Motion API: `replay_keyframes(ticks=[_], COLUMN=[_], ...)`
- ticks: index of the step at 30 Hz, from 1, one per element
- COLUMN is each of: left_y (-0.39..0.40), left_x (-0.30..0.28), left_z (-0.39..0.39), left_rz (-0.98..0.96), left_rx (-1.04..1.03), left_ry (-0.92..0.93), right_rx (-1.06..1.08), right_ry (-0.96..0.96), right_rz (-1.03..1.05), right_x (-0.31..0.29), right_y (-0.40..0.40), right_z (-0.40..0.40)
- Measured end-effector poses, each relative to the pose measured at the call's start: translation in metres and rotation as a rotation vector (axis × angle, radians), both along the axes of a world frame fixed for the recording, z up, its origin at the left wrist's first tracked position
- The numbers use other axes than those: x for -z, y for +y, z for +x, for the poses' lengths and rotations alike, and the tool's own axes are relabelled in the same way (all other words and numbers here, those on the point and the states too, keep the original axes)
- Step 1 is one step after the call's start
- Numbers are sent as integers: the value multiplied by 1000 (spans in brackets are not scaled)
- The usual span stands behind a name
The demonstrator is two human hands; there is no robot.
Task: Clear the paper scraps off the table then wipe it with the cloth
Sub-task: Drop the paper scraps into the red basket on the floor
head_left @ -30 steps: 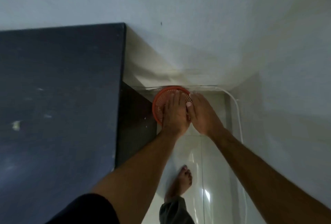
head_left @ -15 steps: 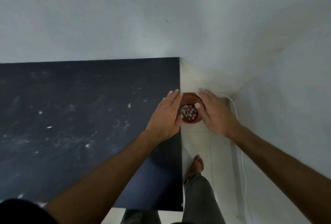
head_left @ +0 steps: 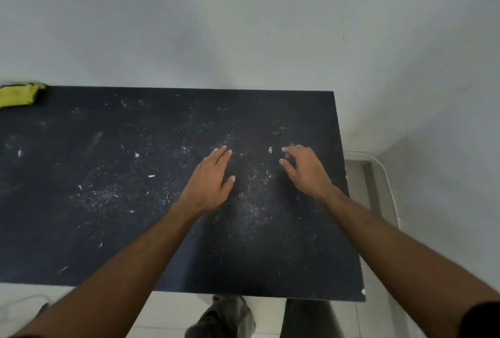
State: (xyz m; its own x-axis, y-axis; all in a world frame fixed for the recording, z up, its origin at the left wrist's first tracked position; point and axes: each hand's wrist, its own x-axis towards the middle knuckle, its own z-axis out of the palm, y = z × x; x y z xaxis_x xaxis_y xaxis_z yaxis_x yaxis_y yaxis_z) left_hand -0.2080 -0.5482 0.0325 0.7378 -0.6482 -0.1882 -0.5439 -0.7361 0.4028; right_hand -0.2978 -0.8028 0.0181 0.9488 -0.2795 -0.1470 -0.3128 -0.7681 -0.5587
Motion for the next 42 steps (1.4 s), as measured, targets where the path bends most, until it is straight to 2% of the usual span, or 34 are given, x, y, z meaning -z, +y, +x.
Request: replay_keyframes(ticks=[3, 7, 11, 14, 19, 23, 29, 31, 35, 42], left_y=[11, 2, -17, -34, -78, -150, -267, -287, -295, -297], left_x=[29, 61, 79, 84, 85, 89, 101, 109, 124, 128], left_z=[19, 26, 27, 30, 30, 25, 12, 12, 6, 7], left_rz=[18, -28, -64, -62, -43, -40, -59, -22, 42, 46], left_rx=[24, 3, -1, 11, 53, 110, 107, 77, 40, 7], left_ry=[7, 26, 21, 14, -17, -20, -29, -50, -194, -236], right_rx=[67, 118, 162, 178, 175, 383, 662, 686, 687, 638], right_ry=[-23, -54, -92, -144, -262, -329, -333, -305, -118, 147], right_rz=[15, -79, -195, -201, -2, 155, 301, 265, 263, 272], right_x=[31, 64, 86, 95, 88, 79, 101, 114, 153, 215], right_y=[15, 25, 28, 23, -3, -68, -169, -200, -247, -279], right_z=[23, 47, 58, 63, 53, 31, -7, -11, -5, 5])
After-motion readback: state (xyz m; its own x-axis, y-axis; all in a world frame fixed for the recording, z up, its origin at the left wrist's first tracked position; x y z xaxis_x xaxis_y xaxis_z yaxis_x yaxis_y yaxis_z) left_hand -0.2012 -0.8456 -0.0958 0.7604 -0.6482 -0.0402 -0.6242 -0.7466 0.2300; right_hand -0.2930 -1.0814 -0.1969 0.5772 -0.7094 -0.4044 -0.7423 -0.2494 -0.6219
